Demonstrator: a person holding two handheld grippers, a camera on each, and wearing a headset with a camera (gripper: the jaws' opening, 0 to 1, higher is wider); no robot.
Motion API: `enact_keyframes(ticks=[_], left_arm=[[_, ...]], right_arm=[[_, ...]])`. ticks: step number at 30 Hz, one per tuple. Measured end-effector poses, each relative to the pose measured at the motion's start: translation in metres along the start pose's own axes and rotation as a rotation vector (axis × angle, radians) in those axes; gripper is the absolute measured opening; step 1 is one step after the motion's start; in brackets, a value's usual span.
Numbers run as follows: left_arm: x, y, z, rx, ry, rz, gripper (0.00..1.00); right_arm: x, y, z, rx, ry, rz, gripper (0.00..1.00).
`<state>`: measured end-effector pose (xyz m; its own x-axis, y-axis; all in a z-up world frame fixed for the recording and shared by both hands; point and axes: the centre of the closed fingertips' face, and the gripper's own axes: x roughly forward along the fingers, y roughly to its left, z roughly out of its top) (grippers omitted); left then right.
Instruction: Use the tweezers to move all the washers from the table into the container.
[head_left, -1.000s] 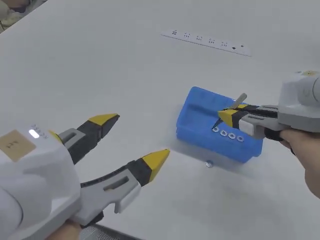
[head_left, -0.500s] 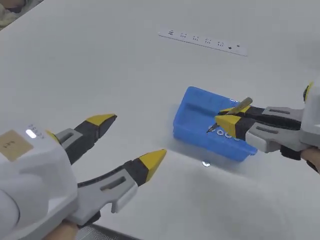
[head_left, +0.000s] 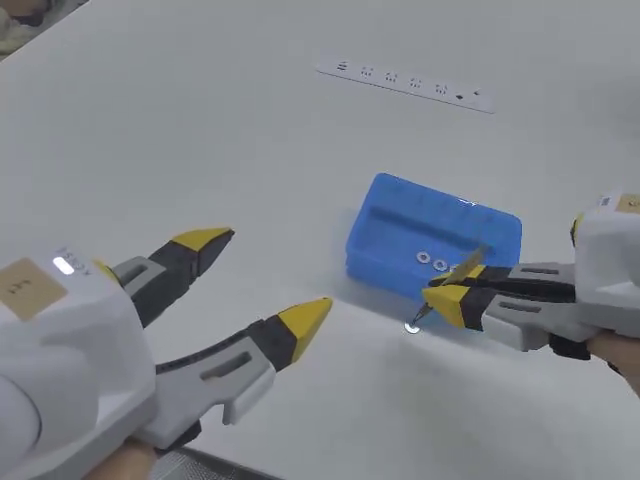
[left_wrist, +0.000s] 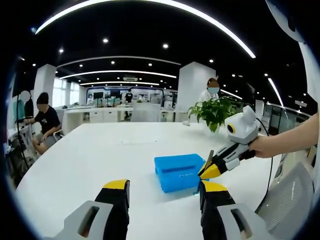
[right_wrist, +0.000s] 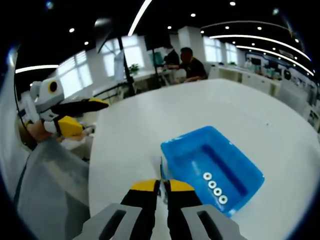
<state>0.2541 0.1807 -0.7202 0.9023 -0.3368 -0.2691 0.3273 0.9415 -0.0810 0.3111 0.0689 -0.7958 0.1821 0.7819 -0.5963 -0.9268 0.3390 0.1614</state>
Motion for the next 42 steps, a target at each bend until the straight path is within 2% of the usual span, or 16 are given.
enact_keyframes(ticks=[7, 15, 18, 20, 24, 27, 28, 30, 32, 34, 36, 39, 42], left_arm=[[0.0, 0.001, -0.001, 0.002, 0.004, 0.0, 0.55], [0.0, 0.0, -0.001, 0.004, 0.007, 0.001, 0.55], [0.0, 0.0, -0.001, 0.005, 0.008, 0.001, 0.55], [0.0, 0.0, -0.001, 0.005, 0.006, 0.0, 0.55], [0.0, 0.0, -0.002, 0.007, 0.007, -0.002, 0.55], [0.0, -0.001, -0.001, 0.006, 0.005, -0.004, 0.55], [0.0, -0.001, -0.001, 0.006, 0.005, -0.004, 0.54], [0.0, -0.002, -0.001, 0.008, 0.005, -0.006, 0.54], [0.0, -0.001, -0.001, 0.008, 0.006, -0.006, 0.54], [0.0, -0.001, -0.001, 0.006, 0.004, -0.005, 0.54], [-0.001, 0.0, 0.0, 0.005, 0.002, -0.003, 0.54], [-0.001, 0.0, -0.001, 0.004, 0.003, -0.004, 0.54], [0.0, -0.001, -0.001, 0.006, 0.004, -0.008, 0.54]], right_arm=[[0.005, -0.003, -0.008, 0.003, 0.027, 0.008, 0.04], [0.006, 0.001, -0.009, -0.024, 0.043, 0.013, 0.04], [0.007, 0.004, -0.01, -0.067, 0.05, 0.014, 0.04], [0.008, 0.005, -0.01, -0.137, 0.053, 0.012, 0.03], [0.009, 0.008, -0.012, -0.217, 0.064, -0.002, 0.03], [0.011, 0.011, -0.011, -0.23, 0.042, -0.011, 0.02], [0.011, 0.008, -0.01, -0.222, 0.03, -0.025, 0.02], [0.011, 0.005, -0.008, -0.145, -0.003, -0.034, 0.02], [0.008, 0.002, -0.008, -0.096, -0.014, -0.045, 0.02], [0.004, 0.007, 0.001, -0.016, -0.083, -0.009, 0.02], [-0.003, 0.007, 0.01, 0.022, -0.123, -0.006, 0.02], [-0.012, 0.005, 0.02, 0.044, -0.147, -0.007, 0.02], [-0.019, 0.007, 0.032, 0.15, -0.191, 0.031, 0.02]])
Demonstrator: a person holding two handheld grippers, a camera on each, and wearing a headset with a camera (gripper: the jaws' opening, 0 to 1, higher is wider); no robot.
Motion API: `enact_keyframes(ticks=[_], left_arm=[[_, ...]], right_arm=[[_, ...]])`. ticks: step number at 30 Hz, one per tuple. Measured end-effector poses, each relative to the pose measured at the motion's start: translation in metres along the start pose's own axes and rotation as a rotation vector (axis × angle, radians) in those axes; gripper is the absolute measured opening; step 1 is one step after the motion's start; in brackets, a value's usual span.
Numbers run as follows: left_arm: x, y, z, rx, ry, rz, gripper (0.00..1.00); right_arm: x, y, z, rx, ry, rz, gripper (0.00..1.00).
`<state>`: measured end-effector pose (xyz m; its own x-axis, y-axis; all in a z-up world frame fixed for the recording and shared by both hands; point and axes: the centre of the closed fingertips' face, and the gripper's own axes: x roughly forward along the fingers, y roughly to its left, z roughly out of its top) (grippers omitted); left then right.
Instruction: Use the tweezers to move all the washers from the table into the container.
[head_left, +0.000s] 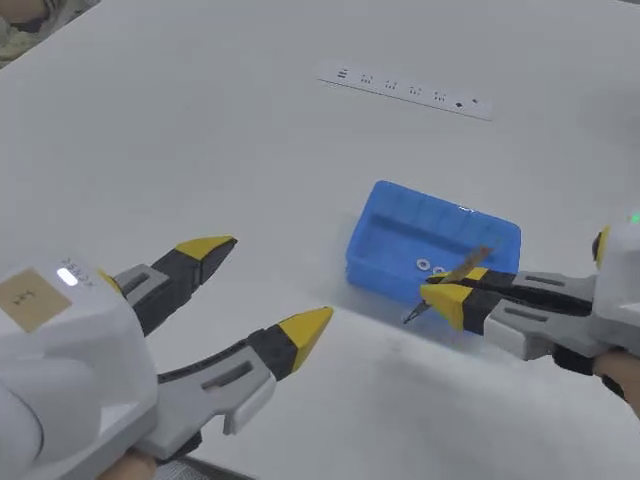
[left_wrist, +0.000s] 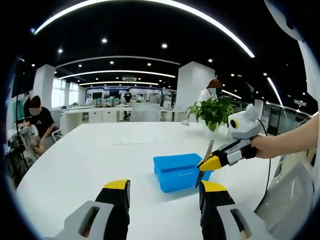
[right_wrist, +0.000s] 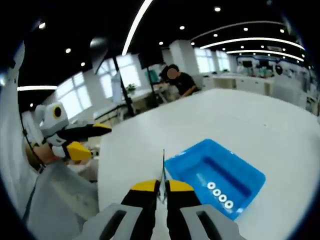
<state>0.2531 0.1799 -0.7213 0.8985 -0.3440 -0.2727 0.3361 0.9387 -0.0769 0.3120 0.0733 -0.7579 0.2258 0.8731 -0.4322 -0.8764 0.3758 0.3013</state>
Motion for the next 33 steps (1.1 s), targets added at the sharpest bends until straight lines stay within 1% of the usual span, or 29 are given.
enact_keyframes(ticks=[1, 3, 7, 9, 11, 14, 17, 20, 21, 25, 30, 33], left_arm=[[0.0, 0.0, 0.0, 0.002, 0.001, 0.0, 0.54], [0.0, -0.001, 0.0, 0.0, 0.0, -0.004, 0.54], [0.0, -0.001, 0.0, 0.0, 0.0, -0.004, 0.54], [0.0, -0.001, 0.0, 0.001, -0.001, -0.002, 0.54], [0.0, -0.001, 0.0, -0.001, -0.001, -0.002, 0.54], [0.0, -0.001, 0.001, -0.001, -0.001, -0.001, 0.54], [0.0, -0.001, 0.0, -0.001, 0.002, 0.001, 0.54], [0.0, 0.001, 0.001, -0.004, -0.002, 0.005, 0.54], [0.0, 0.001, 0.001, -0.008, -0.003, 0.005, 0.54], [0.0, 0.001, 0.001, -0.01, -0.003, 0.004, 0.54], [0.0, 0.0, 0.001, -0.01, -0.002, -0.003, 0.53], [0.001, -0.001, 0.001, -0.01, 0.0, -0.006, 0.53]], right_arm=[[-0.002, -0.001, 0.004, 0.028, -0.005, 0.002, 0.03], [-0.004, -0.004, 0.011, 0.02, -0.013, -0.007, 0.03], [-0.004, -0.006, 0.024, 0.019, -0.033, -0.007, 0.03], [0.0, -0.01, 0.035, 0.007, -0.049, -0.009, 0.03], [0.004, -0.014, 0.04, -0.004, -0.055, -0.016, 0.03], [0.015, -0.024, 0.044, -0.013, -0.042, -0.036, 0.03], [0.025, -0.034, 0.043, -0.003, -0.028, -0.058, 0.03], [0.034, -0.042, 0.039, 0.004, -0.012, -0.075, 0.03], [0.035, -0.043, 0.038, 0.002, -0.01, -0.078, 0.03], [0.041, -0.055, 0.031, -0.009, 0.018, -0.113, 0.03], [0.047, -0.065, 0.023, -0.014, 0.047, -0.13, 0.03], [0.051, -0.069, 0.016, -0.039, 0.08, -0.134, 0.03]])
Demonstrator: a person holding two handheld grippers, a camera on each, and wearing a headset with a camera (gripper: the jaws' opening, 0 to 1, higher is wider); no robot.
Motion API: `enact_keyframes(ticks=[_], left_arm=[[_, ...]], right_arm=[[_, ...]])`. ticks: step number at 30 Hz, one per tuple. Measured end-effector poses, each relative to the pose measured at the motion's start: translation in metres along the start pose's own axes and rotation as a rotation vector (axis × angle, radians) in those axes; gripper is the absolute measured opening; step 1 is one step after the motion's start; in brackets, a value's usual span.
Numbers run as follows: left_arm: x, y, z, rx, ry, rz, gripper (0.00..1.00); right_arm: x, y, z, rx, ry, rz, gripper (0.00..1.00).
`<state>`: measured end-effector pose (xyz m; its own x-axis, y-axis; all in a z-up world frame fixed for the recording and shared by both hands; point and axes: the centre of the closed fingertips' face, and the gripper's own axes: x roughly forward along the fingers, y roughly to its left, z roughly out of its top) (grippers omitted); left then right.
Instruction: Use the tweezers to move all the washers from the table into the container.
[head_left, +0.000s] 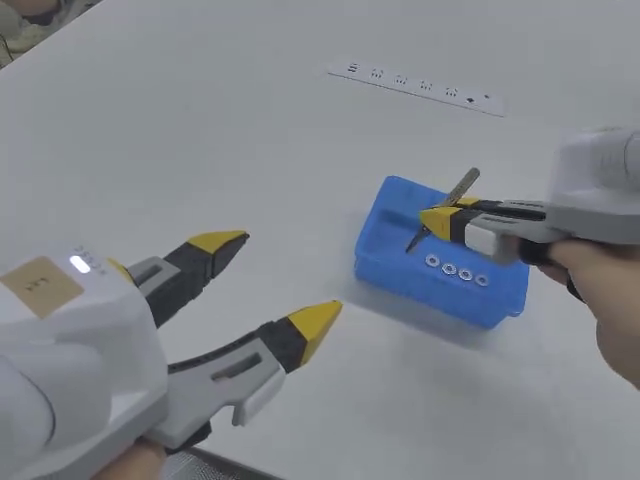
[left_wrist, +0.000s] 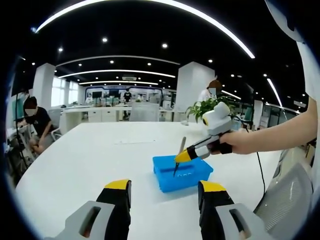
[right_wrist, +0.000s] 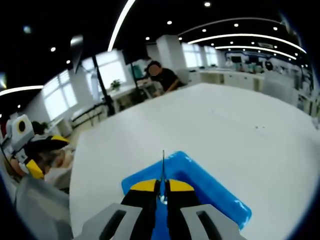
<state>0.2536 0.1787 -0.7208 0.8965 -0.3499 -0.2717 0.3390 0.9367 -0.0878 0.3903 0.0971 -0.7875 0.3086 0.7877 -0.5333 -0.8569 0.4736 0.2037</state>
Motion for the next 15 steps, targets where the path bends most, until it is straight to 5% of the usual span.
enact_keyframes(ticks=[15], left_arm=[[0.001, -0.01, 0.005, -0.008, -0.025, -0.046, 0.53]], right_arm=[[0.009, -0.006, -0.014, -0.156, 0.067, -0.016, 0.03]])
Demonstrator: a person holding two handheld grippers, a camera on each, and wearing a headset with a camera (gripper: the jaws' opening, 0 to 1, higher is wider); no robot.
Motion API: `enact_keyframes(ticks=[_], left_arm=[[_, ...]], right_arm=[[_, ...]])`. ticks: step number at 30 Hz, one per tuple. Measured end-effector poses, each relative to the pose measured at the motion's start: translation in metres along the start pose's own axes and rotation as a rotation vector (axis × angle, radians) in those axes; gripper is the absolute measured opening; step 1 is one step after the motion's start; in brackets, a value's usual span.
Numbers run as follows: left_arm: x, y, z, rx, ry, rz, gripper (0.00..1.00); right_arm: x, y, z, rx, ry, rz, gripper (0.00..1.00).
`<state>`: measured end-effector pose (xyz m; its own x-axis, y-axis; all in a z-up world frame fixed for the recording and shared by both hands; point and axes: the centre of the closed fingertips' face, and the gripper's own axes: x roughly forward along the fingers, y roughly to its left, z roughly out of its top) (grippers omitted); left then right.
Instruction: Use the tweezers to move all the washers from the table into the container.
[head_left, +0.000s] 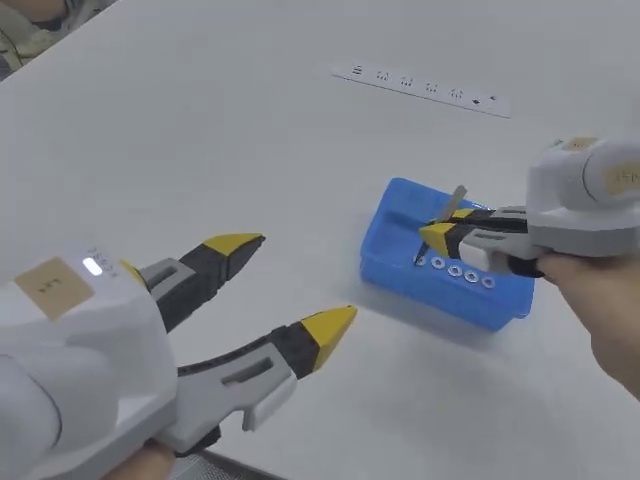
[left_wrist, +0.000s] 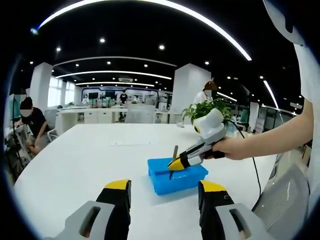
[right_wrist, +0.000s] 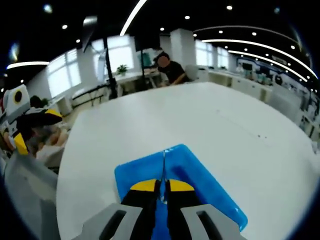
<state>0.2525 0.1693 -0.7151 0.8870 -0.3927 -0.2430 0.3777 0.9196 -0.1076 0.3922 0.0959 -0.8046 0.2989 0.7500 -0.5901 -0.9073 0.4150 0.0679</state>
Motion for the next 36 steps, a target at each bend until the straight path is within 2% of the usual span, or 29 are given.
enact_keyframes(ticks=[2, 3, 5, 8, 9, 12, 14, 16, 19, 22, 23, 26, 27, 28, 31, 34, 36], left_arm=[[0.0, -0.005, 0.004, -0.017, -0.023, -0.031, 0.53], [0.0, -0.008, 0.006, -0.045, -0.031, -0.054, 0.53], [0.0, -0.008, 0.006, -0.075, -0.029, -0.065, 0.54], [-0.001, -0.01, 0.009, -0.129, -0.032, -0.099, 0.51], [-0.002, -0.011, 0.011, -0.152, -0.035, -0.114, 0.49], [-0.004, -0.017, 0.016, -0.192, -0.033, -0.175, 0.41], [-0.005, -0.019, 0.017, -0.166, -0.019, -0.191, 0.37], [-0.006, -0.025, 0.019, -0.127, 0.002, -0.229, 0.34], [-0.006, -0.039, 0.021, -0.091, 0.031, -0.305, 0.3], [-0.004, -0.053, 0.021, -0.057, 0.061, -0.363, 0.27], [-0.003, -0.057, 0.022, -0.058, 0.061, -0.38, 0.27], [0.0, -0.076, 0.024, -0.148, 0.086, -0.467, 0.26], [0.003, -0.076, 0.024, -0.13, 0.088, -0.462, 0.25], [0.004, -0.082, 0.023, -0.088, 0.097, -0.493, 0.23], [0.009, -0.093, 0.02, -0.028, 0.125, -0.539, 0.25], [0.01, -0.109, 0.014, 0.027, 0.161, -0.617, 0.24], [0.012, -0.118, 0.008, 0.113, 0.187, -0.657, 0.24]], right_arm=[[0.001, 0.001, 0.001, -0.008, -0.005, 0.01, 0.03], [0.001, 0.002, 0.002, -0.013, -0.006, 0.012, 0.04], [-0.001, 0.003, 0.003, -0.036, -0.008, 0.013, 0.04], [-0.016, 0.009, 0.015, -0.052, -0.057, 0.02, 0.04], [-0.019, 0.01, 0.017, -0.052, -0.063, 0.021, 0.04], [-0.041, 0.022, 0.026, -0.085, -0.099, 0.023, 0.04], [-0.055, 0.029, 0.029, -0.101, -0.12, 0.025, 0.04], [-0.066, 0.034, 0.03, -0.106, -0.132, 0.025, 0.04], [-0.084, 0.046, 0.027, -0.113, -0.143, 0.035, 0.04], [-0.094, 0.059, 0.018, -0.117, -0.133, 0.057, 0.04], [-0.097, 0.065, 0.014, -0.123, -0.125, 0.068, 0.04], [-0.104, 0.079, 0.003, -0.123, -0.112, 0.098, 0.04], [-0.106, 0.083, -0.001, -0.128, -0.102, 0.109, 0.04], [-0.107, 0.086, -0.005, -0.132, -0.094, 0.113, 0.04], [-0.113, 0.097, -0.021, -0.165, -0.051, 0.12, 0.04], [-0.119, 0.111, -0.038, -0.204, -0.006, 0.139, 0.04], [-0.123, 0.12, -0.047, -0.247, 0.025, 0.158, 0.04]])
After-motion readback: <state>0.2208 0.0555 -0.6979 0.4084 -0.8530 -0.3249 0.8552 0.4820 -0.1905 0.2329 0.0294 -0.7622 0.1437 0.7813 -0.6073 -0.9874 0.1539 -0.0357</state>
